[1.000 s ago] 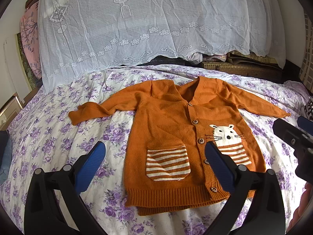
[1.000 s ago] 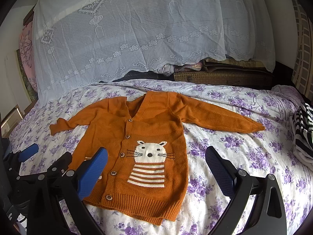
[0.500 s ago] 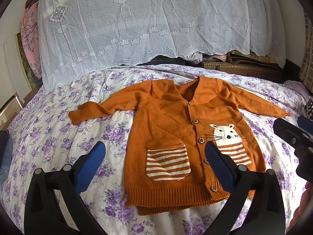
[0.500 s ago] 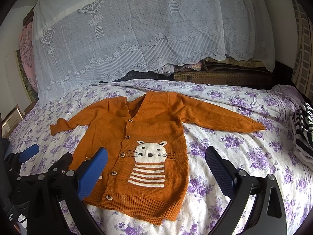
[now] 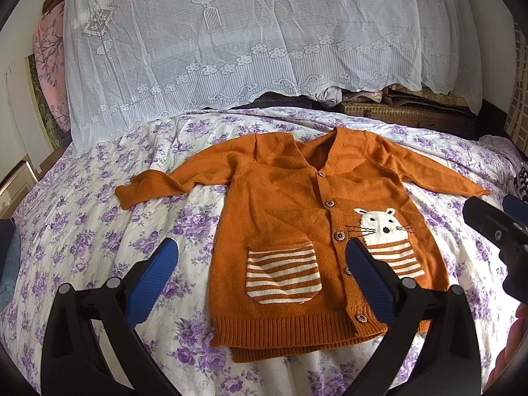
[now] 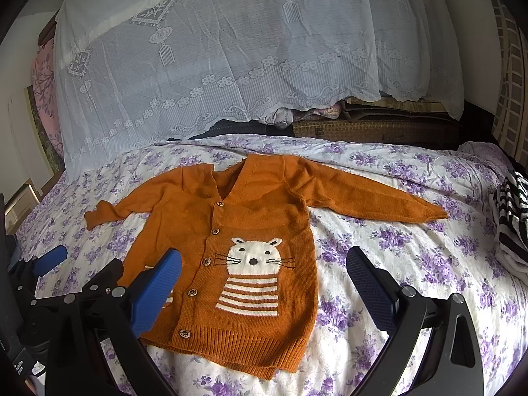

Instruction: Fold small clothes

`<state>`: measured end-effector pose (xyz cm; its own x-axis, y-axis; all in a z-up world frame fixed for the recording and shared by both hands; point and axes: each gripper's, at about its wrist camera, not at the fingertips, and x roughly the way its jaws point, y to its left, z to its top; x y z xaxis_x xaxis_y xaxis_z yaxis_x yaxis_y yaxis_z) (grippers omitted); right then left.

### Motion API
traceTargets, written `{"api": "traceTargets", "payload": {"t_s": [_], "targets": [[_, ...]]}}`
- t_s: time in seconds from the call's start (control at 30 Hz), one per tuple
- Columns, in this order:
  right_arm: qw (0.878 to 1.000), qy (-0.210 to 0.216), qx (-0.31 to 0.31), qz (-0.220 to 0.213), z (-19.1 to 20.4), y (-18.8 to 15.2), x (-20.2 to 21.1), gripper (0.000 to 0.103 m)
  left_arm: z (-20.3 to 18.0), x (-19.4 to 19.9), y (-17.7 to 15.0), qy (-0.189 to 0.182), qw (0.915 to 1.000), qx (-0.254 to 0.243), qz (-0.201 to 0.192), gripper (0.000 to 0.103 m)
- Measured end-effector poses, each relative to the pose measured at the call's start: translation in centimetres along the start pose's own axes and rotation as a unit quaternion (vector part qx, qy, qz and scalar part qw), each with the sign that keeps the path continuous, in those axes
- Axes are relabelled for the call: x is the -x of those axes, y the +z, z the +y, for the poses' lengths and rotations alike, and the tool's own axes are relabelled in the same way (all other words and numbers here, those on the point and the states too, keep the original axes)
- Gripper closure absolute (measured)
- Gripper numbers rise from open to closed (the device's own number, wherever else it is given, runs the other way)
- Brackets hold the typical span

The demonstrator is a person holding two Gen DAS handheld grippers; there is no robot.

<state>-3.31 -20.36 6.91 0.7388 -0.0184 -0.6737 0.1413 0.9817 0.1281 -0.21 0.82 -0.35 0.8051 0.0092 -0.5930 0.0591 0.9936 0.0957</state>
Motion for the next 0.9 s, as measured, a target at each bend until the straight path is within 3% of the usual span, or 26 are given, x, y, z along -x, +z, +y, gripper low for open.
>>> {"api": "traceTargets", "payload": {"t_s": [0.9], "targets": [[1.000, 0.001, -0.002, 0.000, 0.31, 0.02, 0.04, 0.003, -0.04, -0.04, 0.06, 0.000, 1.0000, 0.000, 0.002, 0.004]]}}
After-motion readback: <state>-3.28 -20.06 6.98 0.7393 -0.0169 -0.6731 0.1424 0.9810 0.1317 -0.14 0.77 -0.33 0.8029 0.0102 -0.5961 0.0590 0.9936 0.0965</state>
